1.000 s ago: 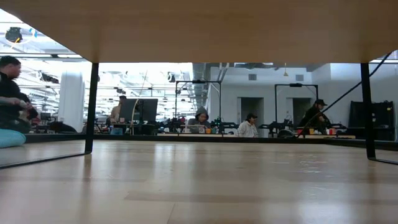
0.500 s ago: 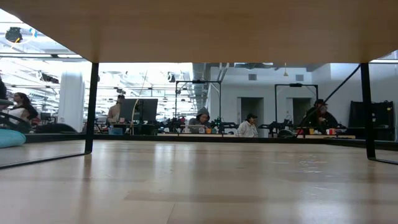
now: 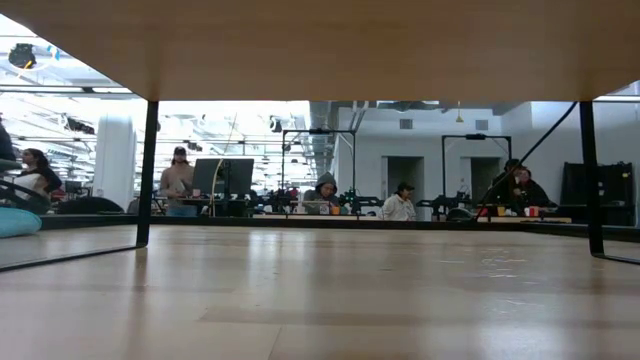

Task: Stack small to large cups/mugs on shelf
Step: Put the transparent mug on the shelf

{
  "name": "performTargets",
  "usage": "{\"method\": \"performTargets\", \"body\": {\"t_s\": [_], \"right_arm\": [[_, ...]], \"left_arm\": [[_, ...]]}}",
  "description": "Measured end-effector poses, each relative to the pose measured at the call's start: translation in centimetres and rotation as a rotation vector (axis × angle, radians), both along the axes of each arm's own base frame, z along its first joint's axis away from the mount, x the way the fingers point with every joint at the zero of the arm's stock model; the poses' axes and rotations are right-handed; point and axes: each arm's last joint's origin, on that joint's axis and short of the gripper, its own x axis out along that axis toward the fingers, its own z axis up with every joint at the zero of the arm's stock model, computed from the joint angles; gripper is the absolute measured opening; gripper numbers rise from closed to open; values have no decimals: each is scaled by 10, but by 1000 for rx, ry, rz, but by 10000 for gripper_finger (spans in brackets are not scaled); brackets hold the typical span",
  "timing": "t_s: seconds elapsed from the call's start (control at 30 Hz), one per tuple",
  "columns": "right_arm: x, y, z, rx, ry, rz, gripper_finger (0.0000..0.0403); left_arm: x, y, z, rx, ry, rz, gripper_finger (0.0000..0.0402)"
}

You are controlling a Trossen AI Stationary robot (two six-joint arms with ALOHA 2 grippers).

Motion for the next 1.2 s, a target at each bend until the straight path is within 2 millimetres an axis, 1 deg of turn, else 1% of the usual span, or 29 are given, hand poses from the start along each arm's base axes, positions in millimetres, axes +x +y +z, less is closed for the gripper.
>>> {"method": "performTargets", "body": {"t_s": [0.13, 0.23, 0.57, 0.73, 0.8, 0.93, 1.03, 1.2], "right_arm": [[0, 0, 0, -1, 4, -1, 13], [0, 0, -1, -1, 11, 0, 13], [0, 0, -1, -14, 12, 7, 13], [0, 0, -2, -16, 19, 15, 13], [1, 0, -2, -15, 21, 19, 13], [1, 0, -2, -19, 22, 25, 17], [1, 1, -2, -37, 29, 67, 41], [-2, 0, 1, -34, 16, 72, 116]], "left_arm": [[2, 0, -1, 0, 1, 1, 203], [3, -1, -2, 0, 4, 0, 182], [3, -1, -2, 0, 1, 2, 77], [3, 0, -2, 4, 1, 2, 18], [3, 0, -2, 7, 2, 2, 10], [3, 0, -2, 5, -1, 16, 17], [3, 0, -1, -2, -5, 18, 12], [3, 0, -2, -5, -5, 21, 9]]}}
